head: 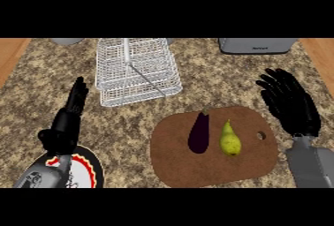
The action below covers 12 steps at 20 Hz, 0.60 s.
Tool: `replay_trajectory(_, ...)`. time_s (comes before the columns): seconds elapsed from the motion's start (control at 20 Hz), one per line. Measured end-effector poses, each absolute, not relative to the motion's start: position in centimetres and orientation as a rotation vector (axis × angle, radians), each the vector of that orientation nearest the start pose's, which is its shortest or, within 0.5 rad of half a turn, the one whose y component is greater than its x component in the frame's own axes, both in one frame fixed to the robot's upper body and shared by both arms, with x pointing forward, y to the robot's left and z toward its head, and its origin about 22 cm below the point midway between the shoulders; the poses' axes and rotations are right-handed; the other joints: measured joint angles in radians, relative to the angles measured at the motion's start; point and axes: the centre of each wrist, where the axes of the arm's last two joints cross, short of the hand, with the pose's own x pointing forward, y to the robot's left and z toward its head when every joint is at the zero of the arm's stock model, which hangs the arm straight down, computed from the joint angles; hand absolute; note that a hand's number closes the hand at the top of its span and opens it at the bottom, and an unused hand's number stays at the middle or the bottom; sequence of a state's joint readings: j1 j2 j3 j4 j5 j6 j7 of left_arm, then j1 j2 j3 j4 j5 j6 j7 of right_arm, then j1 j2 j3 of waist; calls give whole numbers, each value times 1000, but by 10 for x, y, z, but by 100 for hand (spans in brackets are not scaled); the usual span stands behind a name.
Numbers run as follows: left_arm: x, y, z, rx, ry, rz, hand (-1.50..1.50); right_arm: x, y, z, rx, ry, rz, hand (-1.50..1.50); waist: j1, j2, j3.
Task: Pick the eggplant from the cutting board and place it in the tiered basket
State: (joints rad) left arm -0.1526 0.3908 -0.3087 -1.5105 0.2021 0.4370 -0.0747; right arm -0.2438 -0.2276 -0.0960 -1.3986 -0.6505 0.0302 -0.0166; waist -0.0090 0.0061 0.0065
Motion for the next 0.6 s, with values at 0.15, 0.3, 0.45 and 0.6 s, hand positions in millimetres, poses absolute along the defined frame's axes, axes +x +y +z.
replay_trajectory(0.15, 269, 227, 29, 224, -1678, -100, 0, 291, -287, 23, 503, -1618, -323, -150, 2, -3, -2)
replay_trajectory(0.3, 268, 218, 27, 220, -1669, -102, 0, 278, -316, 31, 531, -1642, -230, -150, 0, -5, -5)
replay_trajectory(0.45, 267, 217, 24, 224, -1665, -89, 0, 269, -335, 55, 468, -1656, -47, -150, -5, -9, -6)
replay_trajectory(0.6, 267, 217, 25, 221, -1657, -91, 0, 268, -350, 91, 324, -1643, 225, -150, -5, -11, -9)
